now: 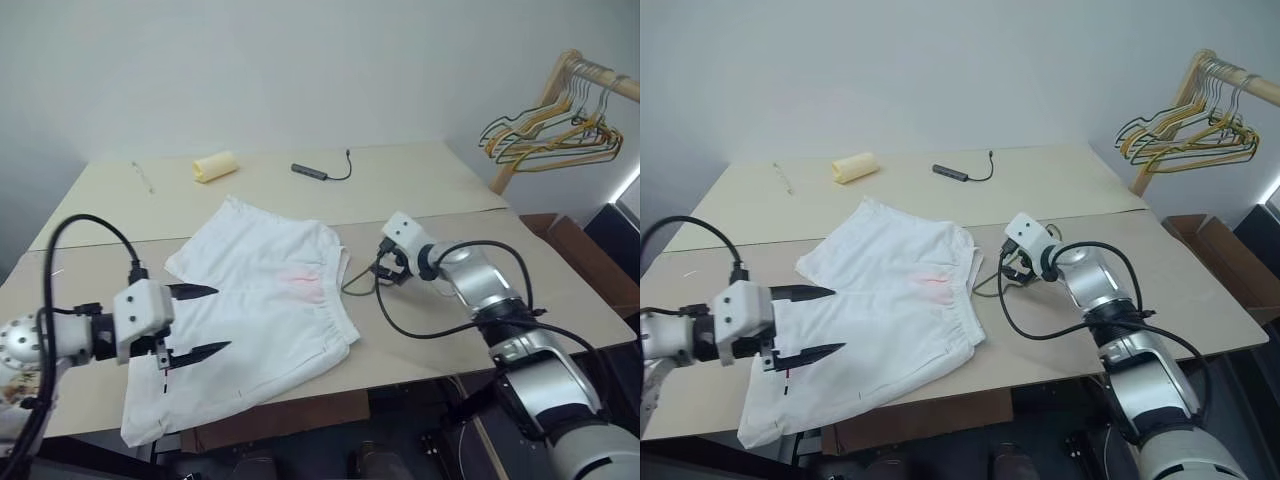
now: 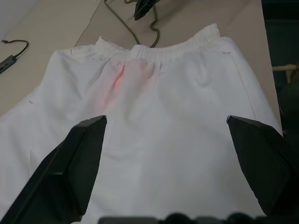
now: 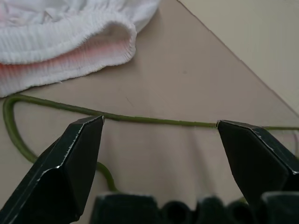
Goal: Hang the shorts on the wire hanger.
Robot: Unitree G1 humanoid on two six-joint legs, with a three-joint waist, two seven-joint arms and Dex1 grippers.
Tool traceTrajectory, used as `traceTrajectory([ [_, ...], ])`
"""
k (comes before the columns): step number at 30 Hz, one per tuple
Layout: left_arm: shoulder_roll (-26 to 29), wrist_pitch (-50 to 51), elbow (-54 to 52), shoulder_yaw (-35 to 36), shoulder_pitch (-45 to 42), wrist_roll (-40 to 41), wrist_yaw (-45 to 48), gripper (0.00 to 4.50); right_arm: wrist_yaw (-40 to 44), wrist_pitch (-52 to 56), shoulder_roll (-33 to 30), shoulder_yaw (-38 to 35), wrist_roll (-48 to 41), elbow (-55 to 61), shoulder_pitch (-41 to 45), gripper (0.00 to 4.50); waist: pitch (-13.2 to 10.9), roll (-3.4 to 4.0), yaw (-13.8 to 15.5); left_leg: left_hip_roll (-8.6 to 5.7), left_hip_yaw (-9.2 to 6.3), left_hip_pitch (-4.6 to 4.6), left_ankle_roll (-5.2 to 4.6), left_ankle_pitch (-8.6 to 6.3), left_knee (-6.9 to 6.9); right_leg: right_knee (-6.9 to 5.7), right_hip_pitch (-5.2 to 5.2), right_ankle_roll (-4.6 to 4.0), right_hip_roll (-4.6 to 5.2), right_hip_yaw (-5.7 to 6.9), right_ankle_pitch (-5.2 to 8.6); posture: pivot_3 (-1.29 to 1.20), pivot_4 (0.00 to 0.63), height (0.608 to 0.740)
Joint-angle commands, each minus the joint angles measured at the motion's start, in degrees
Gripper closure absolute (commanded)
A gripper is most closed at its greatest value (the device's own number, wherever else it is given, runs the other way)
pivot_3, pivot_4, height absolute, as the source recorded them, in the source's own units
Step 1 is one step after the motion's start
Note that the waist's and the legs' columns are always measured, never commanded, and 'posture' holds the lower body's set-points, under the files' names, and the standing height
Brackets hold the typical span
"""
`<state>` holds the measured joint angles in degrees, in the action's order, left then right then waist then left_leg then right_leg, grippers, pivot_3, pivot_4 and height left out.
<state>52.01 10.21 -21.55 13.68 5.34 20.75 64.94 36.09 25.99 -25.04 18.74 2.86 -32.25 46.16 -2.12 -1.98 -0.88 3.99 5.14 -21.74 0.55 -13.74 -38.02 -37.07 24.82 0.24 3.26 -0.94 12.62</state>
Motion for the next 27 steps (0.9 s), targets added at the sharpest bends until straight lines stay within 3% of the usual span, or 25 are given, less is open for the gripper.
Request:
traceTrajectory([
  [1, -0.4, -1.5, 0.4, -1.7, -2.6, -1.5, -1.6, 0.03, -0.4, -1.4, 0.4, 0.3, 2.8, -1.3, 1.0, 0.00, 0.0, 0.00, 0.0, -0.01, -0.01, -0.12, -0.01, 0.01, 0.00, 0.00, 0.11, 0.01, 0.00, 0.00, -0.01, 0.04, 0.000, 0.740],
  [7, -1.9, -3.6, 2.6, -6.1, -5.4, -4.2, -2.4, 0.03, 1.2, -2.2, -3.6, 3.2, 8.5, -0.2, -3.7, 0.00, 0.0, 0.02, 0.1, -0.08, -0.04, -0.28, -0.01, 0.01, 0.00, 0.03, 0.20, 0.07, 0.03, -0.03, 0.01, 0.02, 0.000, 0.740],
  [16, -1.1, -5.7, 4.9, -6.1, -5.6, -5.1, -1.8, 0.03, 7.9, 5.5, -16.0, -2.4, 6.8, 18.2, -12.7, 0.00, 0.1, -0.03, 0.5, -0.12, -0.09, -0.23, -0.01, 0.01, -0.03, 0.07, 0.10, 0.48, 0.09, 0.02, 0.23, 0.01, 0.000, 0.740],
  [19, -0.9, -6.1, 5.5, -6.0, -5.7, -5.1, -1.8, 0.03, 6.2, 14.4, -13.4, -7.7, 2.9, 21.7, -11.4, 0.00, 0.1, -0.02, -0.4, -0.11, -0.08, -0.23, -0.02, 0.02, -0.03, 0.05, 0.14, 0.48, 0.06, 0.00, 0.22, 0.00, 0.000, 0.740],
  [23, -1.8, -6.0, 5.8, -7.5, -7.4, -5.2, -2.6, 0.03, -2.8, 25.1, -1.8, -17.5, -2.7, 16.9, -6.0, 0.00, 0.1, -0.02, -2.5, -0.05, -0.12, -0.04, -0.05, 0.04, -0.03, -0.04, 0.12, 0.41, -0.10, -0.14, 0.12, -0.01, 0.000, 0.740],
  [27, -3.0, -4.9, 5.0, -8.8, -9.3, -4.7, -3.3, 0.03, -13.1, 27.4, 6.3, -23.1, -3.8, 10.3, -3.1, 0.00, 0.1, 0.00, -3.1, -0.06, -0.31, 0.00, -0.09, 0.07, -0.03, -0.03, 0.02, 0.35, -0.20, -0.14, 0.07, -0.01, 0.000, 0.740],
])
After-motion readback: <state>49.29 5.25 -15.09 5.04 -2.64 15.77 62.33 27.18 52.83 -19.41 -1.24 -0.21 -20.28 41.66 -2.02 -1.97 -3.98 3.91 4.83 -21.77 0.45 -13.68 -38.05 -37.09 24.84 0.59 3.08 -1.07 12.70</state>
